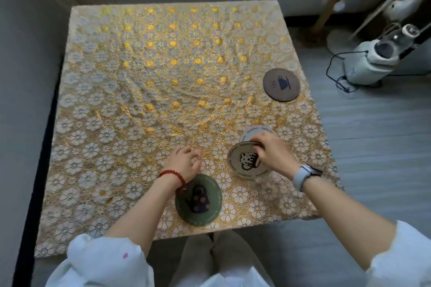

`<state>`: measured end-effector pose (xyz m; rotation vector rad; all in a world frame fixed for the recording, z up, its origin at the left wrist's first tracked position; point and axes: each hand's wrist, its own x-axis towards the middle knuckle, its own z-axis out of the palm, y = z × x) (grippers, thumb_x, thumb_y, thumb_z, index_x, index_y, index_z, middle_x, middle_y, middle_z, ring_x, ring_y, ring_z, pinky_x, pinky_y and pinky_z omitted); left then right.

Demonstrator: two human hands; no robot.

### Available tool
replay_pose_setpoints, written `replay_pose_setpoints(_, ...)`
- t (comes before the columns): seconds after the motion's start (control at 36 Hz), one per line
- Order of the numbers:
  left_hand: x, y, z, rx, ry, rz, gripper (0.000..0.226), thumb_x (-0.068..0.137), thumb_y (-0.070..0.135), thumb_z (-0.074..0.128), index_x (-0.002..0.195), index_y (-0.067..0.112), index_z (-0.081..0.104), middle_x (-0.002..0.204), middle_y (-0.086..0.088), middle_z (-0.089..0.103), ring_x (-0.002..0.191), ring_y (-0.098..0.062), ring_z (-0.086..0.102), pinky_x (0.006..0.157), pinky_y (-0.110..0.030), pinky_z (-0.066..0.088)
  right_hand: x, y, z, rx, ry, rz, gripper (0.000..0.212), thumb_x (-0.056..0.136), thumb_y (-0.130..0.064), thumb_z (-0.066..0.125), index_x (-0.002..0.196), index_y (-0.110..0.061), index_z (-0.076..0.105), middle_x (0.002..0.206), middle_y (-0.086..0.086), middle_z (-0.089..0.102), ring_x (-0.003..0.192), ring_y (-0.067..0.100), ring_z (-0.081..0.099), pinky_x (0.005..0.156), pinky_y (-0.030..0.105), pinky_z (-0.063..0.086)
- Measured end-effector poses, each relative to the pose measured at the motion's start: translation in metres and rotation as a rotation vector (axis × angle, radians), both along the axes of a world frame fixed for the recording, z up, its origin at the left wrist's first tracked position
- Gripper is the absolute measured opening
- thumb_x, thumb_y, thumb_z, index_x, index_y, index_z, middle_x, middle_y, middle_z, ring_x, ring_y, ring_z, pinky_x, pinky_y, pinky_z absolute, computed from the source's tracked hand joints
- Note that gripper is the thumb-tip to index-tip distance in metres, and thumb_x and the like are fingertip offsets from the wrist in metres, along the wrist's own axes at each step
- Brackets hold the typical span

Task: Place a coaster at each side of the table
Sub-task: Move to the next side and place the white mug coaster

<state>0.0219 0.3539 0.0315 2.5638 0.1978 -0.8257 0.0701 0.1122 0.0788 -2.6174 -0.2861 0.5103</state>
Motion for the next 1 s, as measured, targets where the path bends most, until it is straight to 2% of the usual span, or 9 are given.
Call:
replay_pose_setpoints(0.06, 0.0, 0.006, 0.016, -0.072, -0.02, 0.067, 0.037, 0.092, 0.035, 0.041, 0.123, 0.018, 0.051, 0.118, -0.006, 0.059, 0.107, -0.019, 0.052, 0.098, -0.04, 0.044, 0.003, 0.012, 0.018, 0.036, -0.009, 0.083, 0.023, 0.087, -0.012, 0.049, 0.106, -0.017, 0.06, 0.107, 0.005, 0.064, 0.098, 0.021, 0.055, 0.082, 0.035, 0.049)
replay_pose_setpoints(0.08, 0.0, 0.01, 0.025, -0.096, -0.037, 0.086, 0.035, 0.092, 0.033, 0.043, 0.122, 0.016, 0.052, 0.117, -0.005, 0.061, 0.101, -0.017, 0.054, 0.093, -0.035, 0.047, 0.005, 0.021, 0.026, 0.063, -0.013, 0.104, 0.024, 0.087, -0.012, 0.049, 0.107, -0.018, 0.06, 0.106, 0.005, 0.065, 0.093, 0.019, 0.056, 0.077, 0.032, 0.051)
replay_pose_setpoints(0.14, -0.002, 0.023, 0.043, -0.099, -0.081, 0.101, 0.034, 0.092, 0.031, 0.044, 0.12, 0.015, 0.052, 0.125, -0.007, 0.057, 0.11, -0.019, 0.053, 0.096, -0.036, 0.046, 0.01, 0.043, 0.041, 0.146, -0.028, 0.104, 0.024, 0.087, -0.011, 0.049, 0.107, -0.018, 0.06, 0.104, 0.005, 0.065, 0.088, 0.018, 0.056, 0.07, 0.029, 0.051)
replay_pose_setpoints(0.33, -0.028, 0.115, 0.096, 0.05, -0.256, 0.233, 0.034, 0.093, 0.031, 0.041, 0.122, 0.017, 0.05, 0.126, -0.007, 0.056, 0.116, -0.018, 0.049, 0.1, -0.039, 0.043, 0.013, 0.151, 0.071, 0.341, -0.035, 0.071, 0.027, 0.087, -0.014, 0.052, 0.113, -0.015, 0.055, 0.109, 0.01, 0.063, 0.097, 0.023, 0.056, 0.085, 0.044, 0.052)
replay_pose_setpoints(0.44, -0.059, 0.178, 0.114, 0.115, -0.344, 0.328, 0.032, 0.092, 0.029, 0.04, 0.123, 0.024, 0.049, 0.128, -0.003, 0.054, 0.119, -0.018, 0.046, 0.105, -0.046, 0.036, -0.004, 0.22, 0.081, 0.367, 0.05, 0.216, 0.025, 0.085, -0.022, 0.054, 0.109, -0.018, 0.059, 0.1, 0.007, 0.068, 0.08, 0.019, 0.063, 0.067, 0.041, 0.059)
replay_pose_setpoints(0.56, -0.091, 0.242, 0.121, 0.159, -0.43, 0.406, 0.034, 0.091, 0.028, 0.042, 0.124, 0.026, 0.048, 0.131, 0.001, 0.052, 0.123, -0.018, 0.042, 0.104, -0.043, 0.031, -0.024, 0.295, 0.082, 0.317, -0.015, 0.316, 0.026, 0.087, -0.02, 0.051, 0.112, -0.017, 0.058, 0.103, 0.008, 0.067, 0.086, 0.017, 0.058, 0.068, 0.033, 0.057)
replay_pose_setpoints(0.67, -0.116, 0.314, 0.117, 0.169, -0.444, 0.439, 0.038, 0.09, 0.027, 0.045, 0.128, 0.02, 0.046, 0.134, -0.001, 0.049, 0.126, -0.018, 0.041, 0.105, -0.041, 0.033, -0.049, 0.373, 0.078, 0.296, -0.041, 0.332, 0.025, 0.088, -0.022, 0.05, 0.112, -0.018, 0.056, 0.104, 0.004, 0.066, 0.086, 0.016, 0.059, 0.067, 0.028, 0.056)
replay_pose_setpoints(0.78, -0.145, 0.392, 0.113, 0.132, -0.454, 0.429, 0.04, 0.09, 0.023, 0.047, 0.129, 0.017, 0.045, 0.136, -0.002, 0.048, 0.126, -0.019, 0.04, 0.105, -0.039, 0.033, -0.076, 0.452, 0.074, 0.286, -0.113, 0.304, 0.019, 0.087, -0.022, 0.05, 0.105, -0.017, 0.056, 0.099, 0.006, 0.066, 0.079, 0.021, 0.06, 0.067, 0.039, 0.054)
replay_pose_setpoints(1.0, -0.182, 0.544, 0.114, 0.192, -0.358, 0.358, 0.041, 0.09, 0.026, 0.045, 0.13, 0.019, 0.042, 0.139, -0.005, 0.044, 0.127, -0.023, 0.039, 0.102, -0.039, 0.033, -0.112, 0.581, 0.072, 0.264, -0.088, 0.171, 0.025, 0.085, -0.012, 0.051, 0.109, -0.009, 0.053, 0.107, 0.016, 0.063, 0.094, 0.033, 0.059, 0.079, 0.046, 0.05)
